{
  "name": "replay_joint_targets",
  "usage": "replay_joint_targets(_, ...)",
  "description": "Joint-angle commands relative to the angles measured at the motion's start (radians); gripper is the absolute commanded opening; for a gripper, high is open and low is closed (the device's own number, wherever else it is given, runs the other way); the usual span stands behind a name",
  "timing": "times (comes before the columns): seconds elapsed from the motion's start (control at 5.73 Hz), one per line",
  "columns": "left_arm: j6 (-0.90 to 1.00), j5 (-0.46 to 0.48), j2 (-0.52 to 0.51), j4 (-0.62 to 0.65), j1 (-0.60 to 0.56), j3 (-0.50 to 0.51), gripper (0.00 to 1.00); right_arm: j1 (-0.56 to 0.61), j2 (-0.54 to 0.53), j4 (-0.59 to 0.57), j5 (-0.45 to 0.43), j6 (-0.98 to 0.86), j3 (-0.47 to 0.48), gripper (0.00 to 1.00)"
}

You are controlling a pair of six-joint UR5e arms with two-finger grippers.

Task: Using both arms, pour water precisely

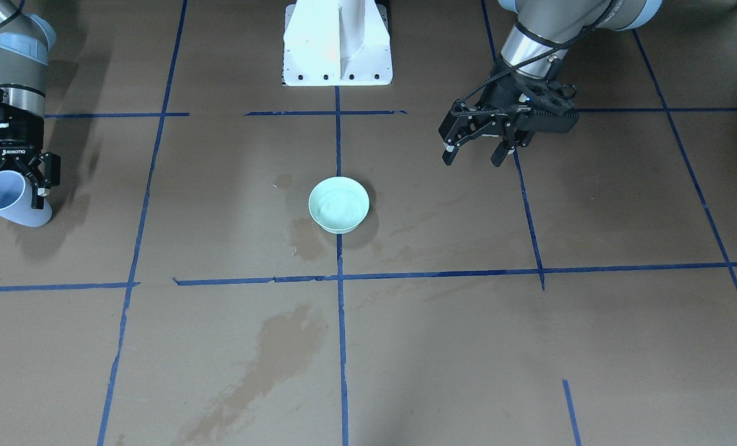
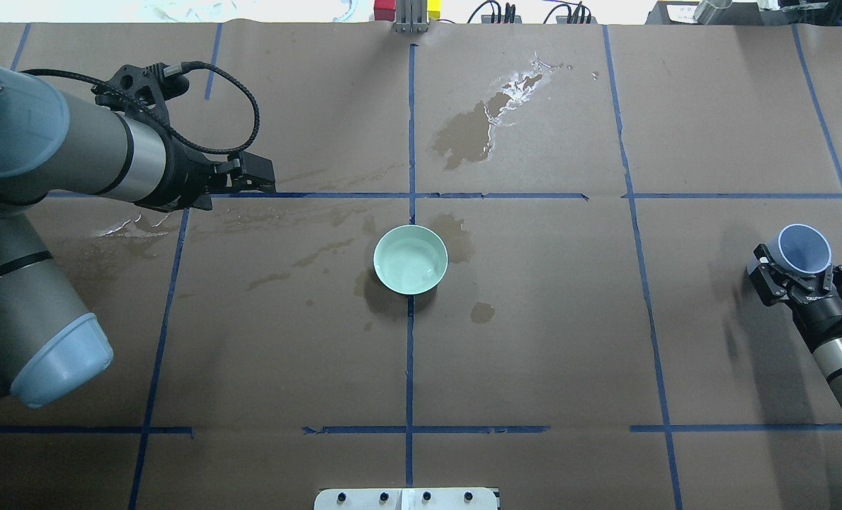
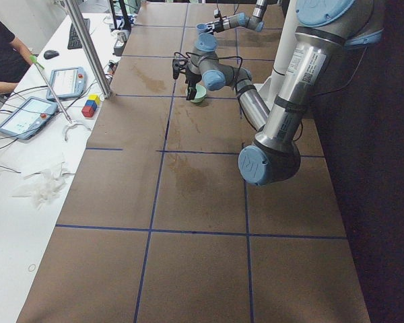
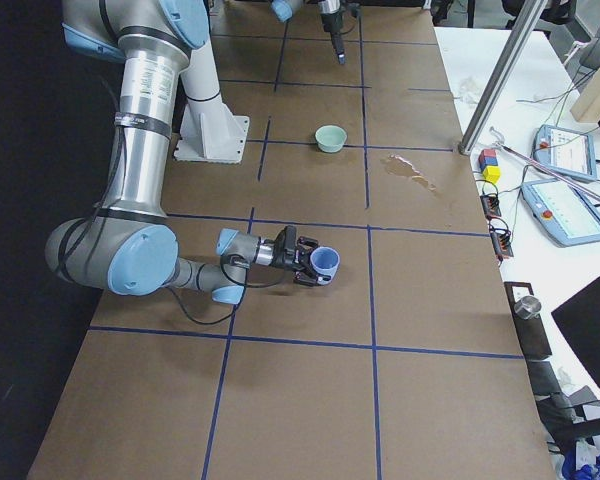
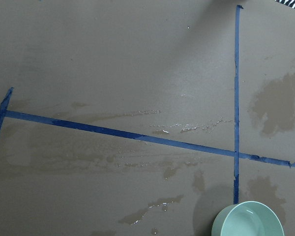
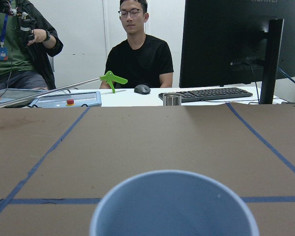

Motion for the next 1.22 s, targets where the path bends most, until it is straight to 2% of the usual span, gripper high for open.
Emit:
replay_joint_targets(0.0,0.000,0.000,-0.002,0.013,0.001,-0.013,1.00,-0.004,0.000,0.013,0.003,-0.008,-0.026,1.00)
replay_joint_targets(0.35,0.000,0.000,-0.002,0.013,0.001,-0.011,1.00,-0.004,-0.009,0.016,0.024,-0.011,-0.023,1.00)
replay_joint_targets(0.52,0.000,0.000,-0.002,0.013,0.001,-0.011,1.00,-0.004,-0.024,0.076,0.081,-0.040,-0.020,1.00)
replay_joint_targets(1.05,-0.002,0.000,-0.002,0.013,0.000,-0.016,1.00,-0.002,-0.033,0.092,0.141,-0.119,-0.007,1.00)
